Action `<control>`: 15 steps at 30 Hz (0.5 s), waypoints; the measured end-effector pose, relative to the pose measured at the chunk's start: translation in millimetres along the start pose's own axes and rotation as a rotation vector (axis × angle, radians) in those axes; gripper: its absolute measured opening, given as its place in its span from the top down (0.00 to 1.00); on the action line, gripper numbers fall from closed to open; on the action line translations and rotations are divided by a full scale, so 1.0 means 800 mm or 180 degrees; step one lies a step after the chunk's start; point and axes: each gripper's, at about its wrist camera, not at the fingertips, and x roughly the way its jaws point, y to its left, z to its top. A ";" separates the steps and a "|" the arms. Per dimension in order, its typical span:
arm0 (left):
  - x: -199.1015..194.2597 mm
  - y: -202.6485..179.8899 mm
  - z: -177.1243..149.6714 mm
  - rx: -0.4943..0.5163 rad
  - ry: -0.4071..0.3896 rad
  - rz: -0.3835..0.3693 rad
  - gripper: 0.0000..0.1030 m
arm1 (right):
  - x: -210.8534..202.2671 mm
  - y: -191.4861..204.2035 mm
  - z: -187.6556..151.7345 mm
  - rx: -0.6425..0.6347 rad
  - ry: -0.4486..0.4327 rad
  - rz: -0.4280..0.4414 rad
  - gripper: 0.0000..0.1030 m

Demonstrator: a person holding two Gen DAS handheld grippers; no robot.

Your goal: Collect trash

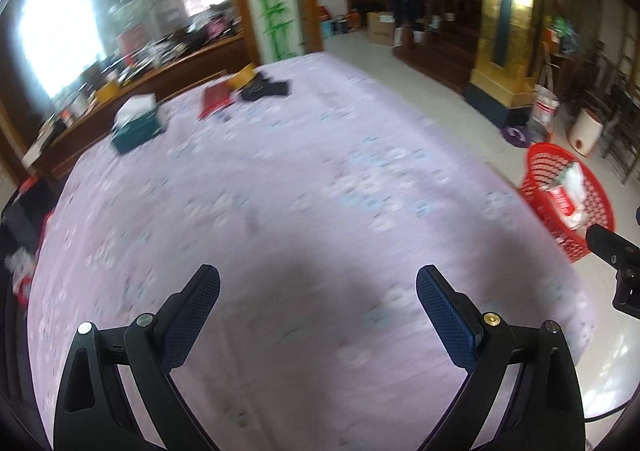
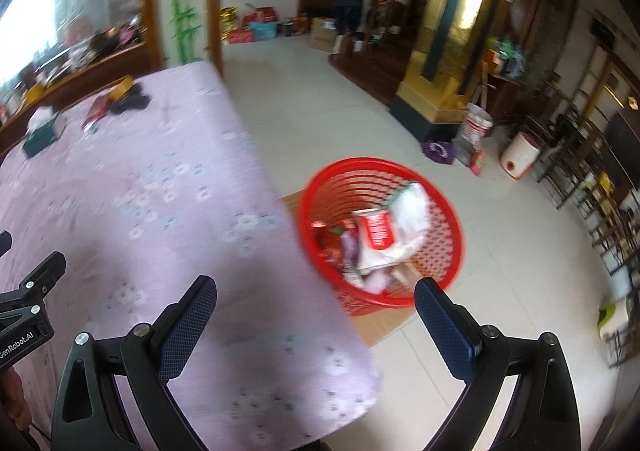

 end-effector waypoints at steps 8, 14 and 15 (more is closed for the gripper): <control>0.009 0.111 -0.073 -0.0541 0.0329 0.0447 0.05 | 0.030 0.110 -0.008 -0.0490 0.0127 0.0447 0.02; 0.014 0.187 -0.123 -0.0870 0.0542 0.0741 0.05 | 0.052 0.222 -0.026 -0.0903 0.0293 0.0826 0.02; 0.016 0.198 -0.130 -0.0921 0.0576 0.0785 0.05 | 0.054 0.236 -0.028 -0.0951 0.0307 0.0875 0.02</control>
